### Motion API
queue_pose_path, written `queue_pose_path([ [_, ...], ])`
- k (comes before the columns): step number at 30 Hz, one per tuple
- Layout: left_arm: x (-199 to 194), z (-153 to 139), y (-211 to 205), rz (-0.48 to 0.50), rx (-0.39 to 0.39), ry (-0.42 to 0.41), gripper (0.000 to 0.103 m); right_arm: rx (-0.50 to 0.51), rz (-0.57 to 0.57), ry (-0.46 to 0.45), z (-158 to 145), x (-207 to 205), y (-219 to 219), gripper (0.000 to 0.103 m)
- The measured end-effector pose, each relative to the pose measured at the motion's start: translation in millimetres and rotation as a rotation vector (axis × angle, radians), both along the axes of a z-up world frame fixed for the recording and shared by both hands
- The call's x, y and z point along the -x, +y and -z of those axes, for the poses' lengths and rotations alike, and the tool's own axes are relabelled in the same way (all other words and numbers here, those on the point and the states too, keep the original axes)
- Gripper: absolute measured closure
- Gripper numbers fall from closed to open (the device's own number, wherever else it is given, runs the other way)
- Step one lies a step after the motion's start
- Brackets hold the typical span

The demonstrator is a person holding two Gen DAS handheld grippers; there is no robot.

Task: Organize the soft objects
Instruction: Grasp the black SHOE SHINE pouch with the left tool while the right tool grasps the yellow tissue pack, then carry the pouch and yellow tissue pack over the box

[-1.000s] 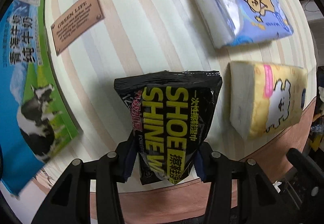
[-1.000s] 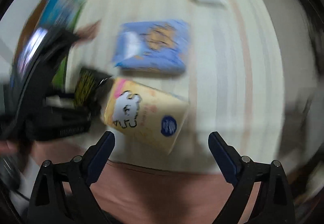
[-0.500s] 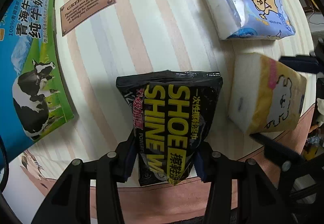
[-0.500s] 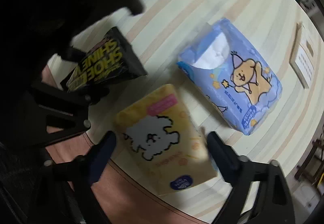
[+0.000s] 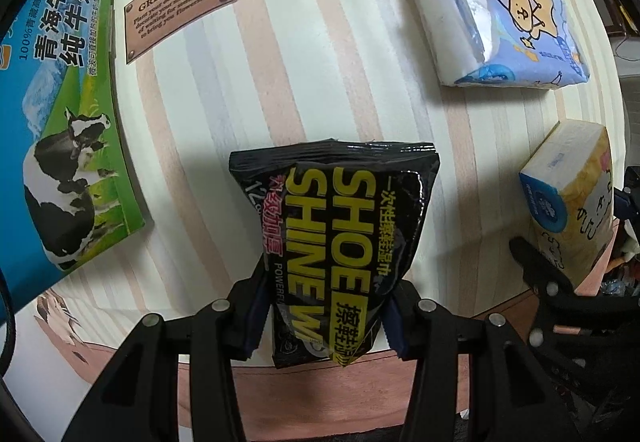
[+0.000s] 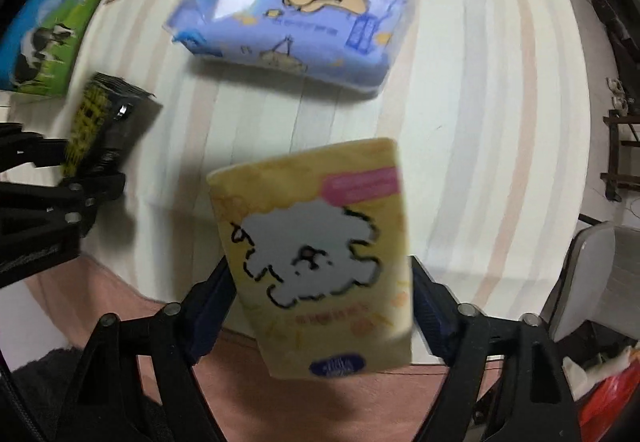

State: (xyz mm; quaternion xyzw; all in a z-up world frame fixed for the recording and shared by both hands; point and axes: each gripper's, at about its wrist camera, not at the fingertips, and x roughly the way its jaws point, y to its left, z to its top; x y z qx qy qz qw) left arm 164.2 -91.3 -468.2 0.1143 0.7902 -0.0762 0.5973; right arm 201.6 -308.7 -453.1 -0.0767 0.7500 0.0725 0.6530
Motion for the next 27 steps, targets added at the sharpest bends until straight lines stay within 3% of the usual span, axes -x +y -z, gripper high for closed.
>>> queue_pose_path([
  [3, 3.9, -9.9, -5.4, 0.019, -0.016, -0.030, 0.064, 0.018, 0.096, -0.007, -3.5, -6.6, -7.1, 0.034],
  [8, 16.7, -41.8, -9.4, 0.032, 0.052, -0.077, 0.065, -0.068, 0.257, -0.014, -23.2, -22.5, -30.3, 0.035],
  [12, 20.2, -99.6, 4.5, 0.006, 0.162, -0.166, 0.065, -0.158, 0.316, -0.058, -61.0, -39.7, -40.2, 0.035],
  [16, 9.6, -166.6, 44.0, -0.046, 0.247, -0.287, 0.065, -0.231, 0.326, -0.153, -118.9, -48.9, -22.5, 0.035],
  [18, 0.0, -193.2, 71.2, -0.084, 0.262, -0.334, 0.065, -0.280, 0.314, -0.202, -154.4, -58.2, 0.7, 0.035],
  [19, -4.8, -202.5, 84.9, -0.098, 0.266, -0.349, 0.065, -0.291, 0.306, -0.217, -162.5, -38.5, 41.3, 0.035],
  [22, -25.2, -225.5, 134.0, -0.150, 0.251, -0.383, 0.065, -0.355, 0.264, -0.251, -197.6, -30.4, 99.4, 0.035],
  [27, -62.6, -232.9, 223.2, -0.254, 0.152, -0.403, 0.065, -0.442, 0.209, -0.251, -209.8, -35.0, 207.3, 0.035],
])
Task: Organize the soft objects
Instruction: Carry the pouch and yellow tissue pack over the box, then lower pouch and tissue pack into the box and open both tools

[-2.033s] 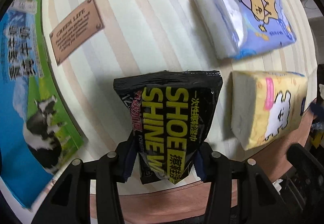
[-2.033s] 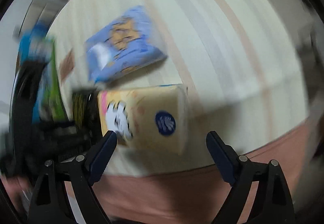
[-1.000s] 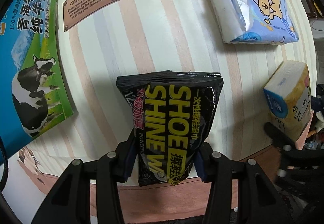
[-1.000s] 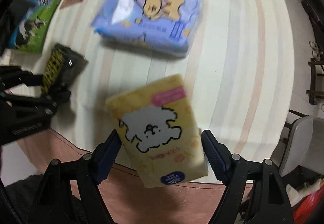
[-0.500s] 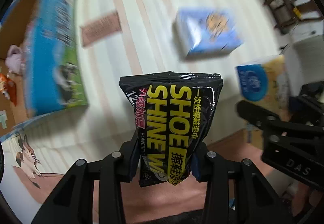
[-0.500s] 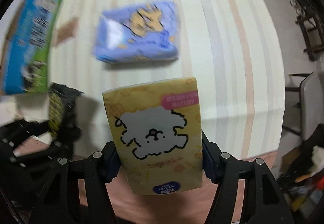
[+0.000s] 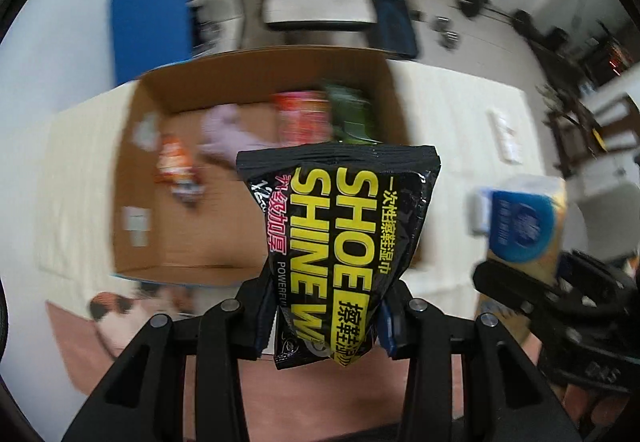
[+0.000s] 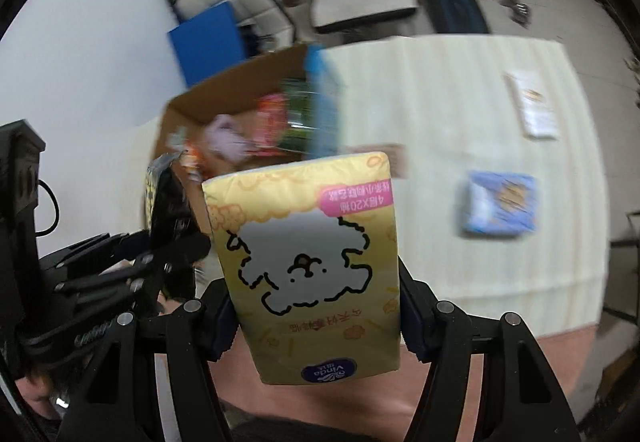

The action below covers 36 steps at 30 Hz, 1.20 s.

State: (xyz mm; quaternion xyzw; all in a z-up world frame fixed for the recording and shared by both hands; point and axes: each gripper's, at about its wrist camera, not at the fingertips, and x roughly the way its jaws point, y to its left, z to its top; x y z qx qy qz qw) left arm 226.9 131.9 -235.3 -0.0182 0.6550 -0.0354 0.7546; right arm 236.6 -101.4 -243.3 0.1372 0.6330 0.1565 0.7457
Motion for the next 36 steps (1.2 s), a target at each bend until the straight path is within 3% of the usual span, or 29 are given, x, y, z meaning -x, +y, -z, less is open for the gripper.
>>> queue_pose_path([
  [4, -30.8, 33.5, 64.8, -0.103, 0.048, 0.107, 0.065, -0.021, -0.020, 0.011, 12.8, -26.0, 79.0, 0.035],
  [8, -54.8, 74.8, 104.0, -0.154, 0.075, 0.195, 0.065, -0.008, -0.017, 0.077, 51.3, -57.2, 139.2, 0.035],
  [14, -73.0, 113.9, 124.5, -0.162, 0.080, 0.283, 0.065, 0.043, -0.008, 0.153, 102.2, -78.5, 177.6, 0.035],
  [20, -83.2, 139.0, 124.0, -0.140, 0.094, 0.357, 0.063, 0.047, 0.003, 0.205, 133.6, -84.3, 195.9, 0.035],
  [24, -83.7, 144.9, 127.0, -0.172, 0.117, 0.391, 0.060, 0.018, -0.021, 0.266, 151.2, -85.4, 204.8, 0.032],
  [27, -85.1, 140.7, 126.8, -0.178, 0.105, 0.379, 0.058, 0.038, -0.026, 0.256, 151.1, -82.8, 205.9, 0.015],
  [31, -86.1, 124.2, 123.4, -0.159, 0.048, 0.325, 0.037, 0.055, -0.019, 0.245, 144.0, -82.2, 198.7, 0.014],
  [36, -76.3, 103.1, 122.1, -0.172, 0.061, 0.280, 0.021, 0.107, -0.020, 0.229, 135.5, -77.5, 192.8, 0.011],
])
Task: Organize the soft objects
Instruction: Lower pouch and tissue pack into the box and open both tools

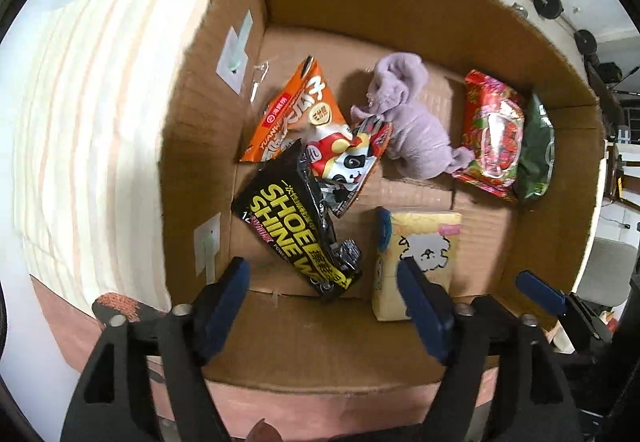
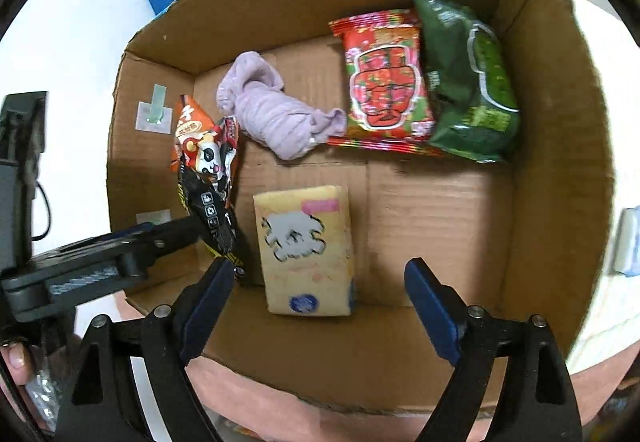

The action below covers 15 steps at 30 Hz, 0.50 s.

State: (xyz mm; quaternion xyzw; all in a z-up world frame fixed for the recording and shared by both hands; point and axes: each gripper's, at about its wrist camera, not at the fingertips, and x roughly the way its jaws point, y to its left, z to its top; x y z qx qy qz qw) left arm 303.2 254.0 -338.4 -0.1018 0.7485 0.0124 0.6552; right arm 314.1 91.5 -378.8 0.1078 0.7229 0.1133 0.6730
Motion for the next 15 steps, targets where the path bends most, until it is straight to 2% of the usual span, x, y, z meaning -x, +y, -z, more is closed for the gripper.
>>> queue_pose_path([
  [1, 2.1, -5.3, -0.2, -0.005, -0.007, -0.014, 0.013, 0.009, -0.002, -0.003, -1.6, 0.3, -0.9, 0.007],
  [6, 18.1, -22.0, 9.1, -0.007, -0.081, -0.083, 0.010, 0.111, -0.039, -0.060, -21.7, 12.0, -6.9, 0.000],
  [8, 25.3, -30.5, 8.9, -0.005, -0.117, -0.119, 0.003, 0.161, -0.039, -0.102, -30.7, 17.7, -9.1, 0.000],
  [15, 63.0, -64.9, -6.0, 0.031, -0.221, -0.275, 0.003, 0.229, -0.037, -0.175, -58.4, 37.4, -18.8, 0.000],
])
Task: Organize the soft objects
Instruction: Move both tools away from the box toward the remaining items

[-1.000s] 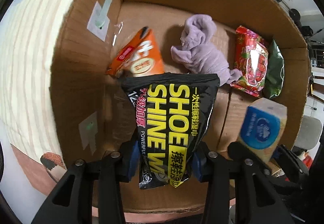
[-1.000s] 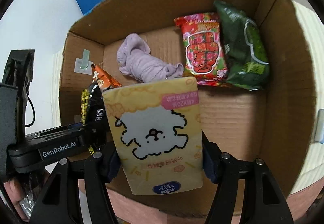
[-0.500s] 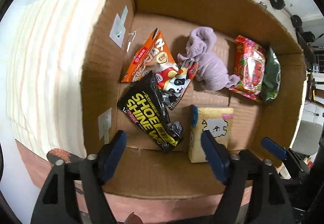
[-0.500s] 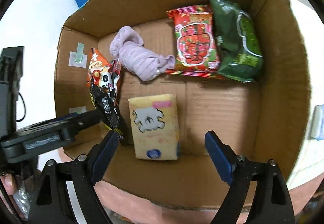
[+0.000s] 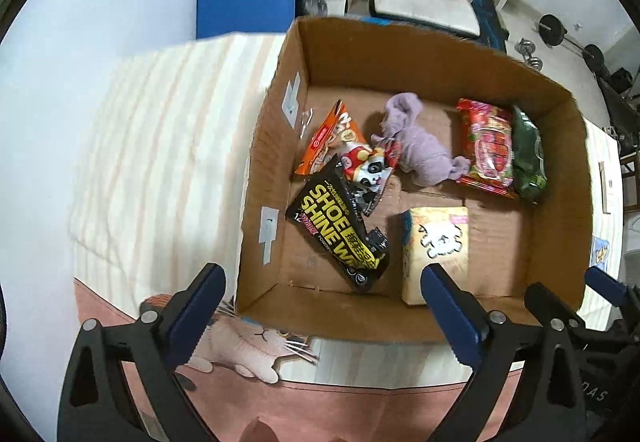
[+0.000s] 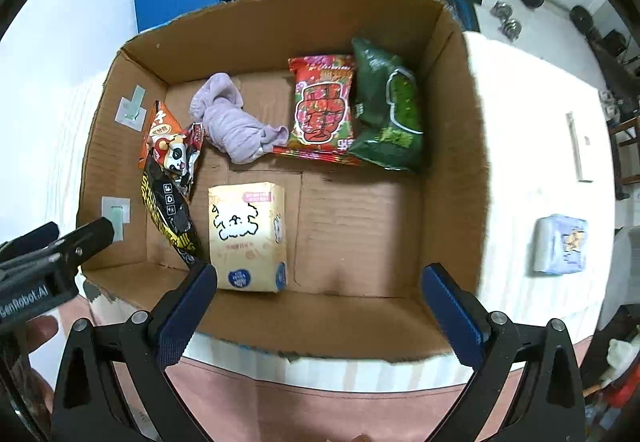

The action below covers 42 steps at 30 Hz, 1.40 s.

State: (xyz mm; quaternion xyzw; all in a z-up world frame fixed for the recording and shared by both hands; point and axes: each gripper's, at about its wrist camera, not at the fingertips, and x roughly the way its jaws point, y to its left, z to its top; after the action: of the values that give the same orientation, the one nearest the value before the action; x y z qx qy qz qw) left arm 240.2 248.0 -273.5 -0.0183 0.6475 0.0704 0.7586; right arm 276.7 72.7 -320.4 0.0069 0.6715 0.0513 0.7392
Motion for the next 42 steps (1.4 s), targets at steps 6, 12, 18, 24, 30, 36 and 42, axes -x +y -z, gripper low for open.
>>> queue_pose_path([
  [6, 26.9, -28.0, -20.9, 0.028, -0.047, -0.113, 0.003, -0.019, 0.014, -0.057, -32.9, 26.9, -10.0, 0.000],
  [12, 45.9, -54.0, -31.3, 0.031, -0.040, -0.180, 0.003, -0.038, 0.032, -0.115, -62.2, 51.2, -24.4, 0.000],
  [18, 58.7, -80.9, -42.2, 0.027, -0.033, -0.235, 0.003, -0.068, 0.041, -0.153, -85.2, 67.9, -41.0, 0.000],
  [24, 57.9, -101.6, -72.9, 0.048, -0.149, -0.312, 0.003, -0.166, 0.119, -0.178, -99.6, 72.8, -80.4, 0.000],
  [30, 29.1, -86.6, -135.1, 0.173, -0.181, -0.285, 0.003, -0.223, 0.322, -0.159, -90.8, 69.6, -162.2, 0.000],
  [36, -11.9, -54.8, -215.0, 0.323, -0.312, -0.245, 0.003, -0.258, 0.731, 0.000, -12.3, 57.1, -292.4, 0.000],
  [42, -56.2, -29.2, -271.6, 0.423, -0.419, -0.219, 0.003, -0.293, 1.017, 0.176, 75.6, 39.2, -361.2, 0.000],
])
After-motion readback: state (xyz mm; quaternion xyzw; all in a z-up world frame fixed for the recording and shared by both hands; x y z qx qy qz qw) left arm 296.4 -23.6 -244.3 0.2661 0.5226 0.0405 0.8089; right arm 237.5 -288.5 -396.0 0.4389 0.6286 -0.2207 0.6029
